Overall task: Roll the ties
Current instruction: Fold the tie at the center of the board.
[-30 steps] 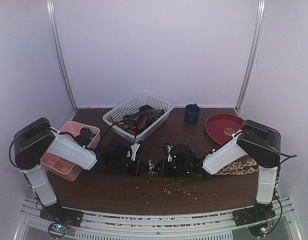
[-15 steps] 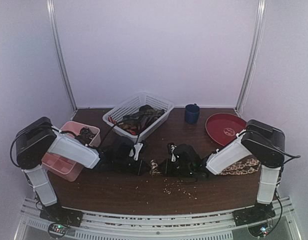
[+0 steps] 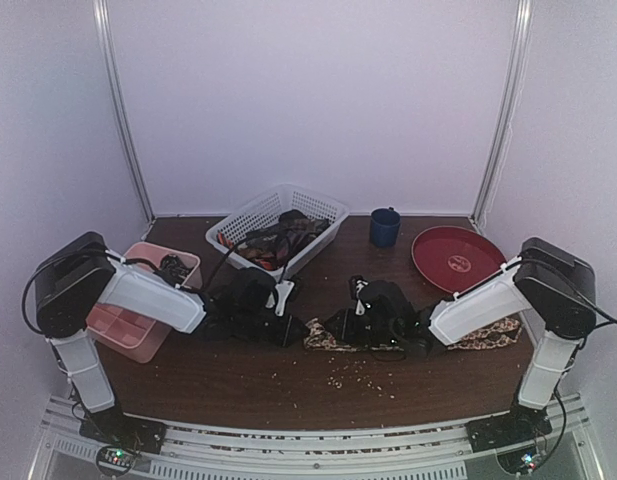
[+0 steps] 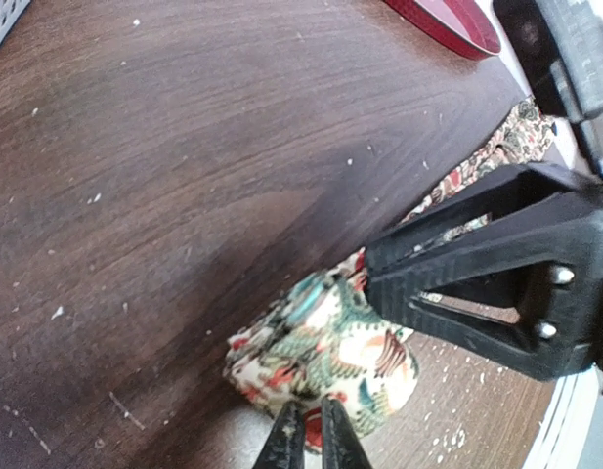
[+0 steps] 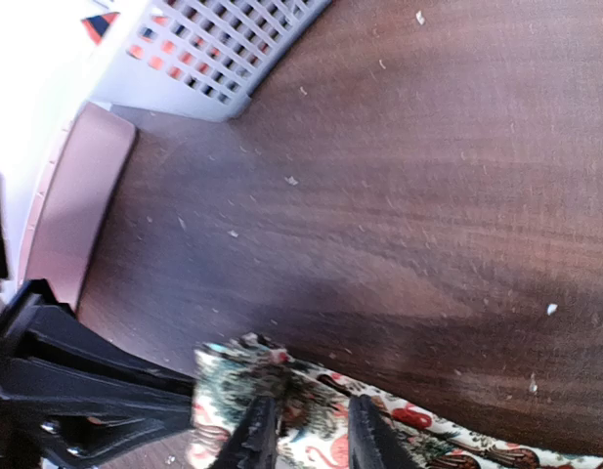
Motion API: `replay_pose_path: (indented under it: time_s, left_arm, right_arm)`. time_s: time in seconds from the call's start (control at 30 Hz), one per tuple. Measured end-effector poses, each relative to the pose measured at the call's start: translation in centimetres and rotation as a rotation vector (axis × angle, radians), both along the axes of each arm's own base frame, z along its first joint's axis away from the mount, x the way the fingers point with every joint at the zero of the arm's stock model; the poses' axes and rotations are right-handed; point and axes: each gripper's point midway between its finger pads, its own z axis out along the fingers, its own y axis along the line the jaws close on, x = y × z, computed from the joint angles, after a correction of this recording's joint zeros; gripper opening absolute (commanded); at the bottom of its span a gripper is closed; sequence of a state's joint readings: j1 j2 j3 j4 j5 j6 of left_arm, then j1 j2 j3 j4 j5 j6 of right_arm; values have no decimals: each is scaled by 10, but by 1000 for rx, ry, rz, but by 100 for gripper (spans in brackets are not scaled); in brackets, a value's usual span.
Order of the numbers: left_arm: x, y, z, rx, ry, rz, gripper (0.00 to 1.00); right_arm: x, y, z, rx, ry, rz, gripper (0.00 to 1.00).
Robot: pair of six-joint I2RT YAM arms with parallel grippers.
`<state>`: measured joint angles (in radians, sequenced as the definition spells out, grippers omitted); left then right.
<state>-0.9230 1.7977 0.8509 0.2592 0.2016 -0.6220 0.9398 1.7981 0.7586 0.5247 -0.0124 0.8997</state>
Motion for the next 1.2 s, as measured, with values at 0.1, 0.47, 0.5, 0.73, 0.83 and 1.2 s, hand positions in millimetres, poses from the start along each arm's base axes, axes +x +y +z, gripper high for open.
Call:
replay_pose_path:
  time_s: [0.1, 0.47, 0.5, 0.73, 0.83, 1.2]
  left_arm:
    - [1, -5, 1, -2, -7, -9, 9]
    - [1, -14, -10, 17, -2, -31, 9]
    - [1, -15, -10, 17, -3, -33, 9]
    - [-1, -17, -9, 13, -5, -42, 9]
    - [0, -17, -9, 15, -7, -38, 9]
    - [5, -5, -10, 52, -34, 13, 8]
  right_arm:
    - [2, 1, 12, 18, -21, -3, 38]
    - [-1, -2, 7, -13, -5, 2, 35]
    - [0, -2, 6, -15, -2, 4, 34]
    - [-4, 1, -9, -35, 31, 24, 29]
    - [-5, 3, -11, -31, 42, 31, 28]
    - [-12, 17, -7, 83, 135, 41, 20]
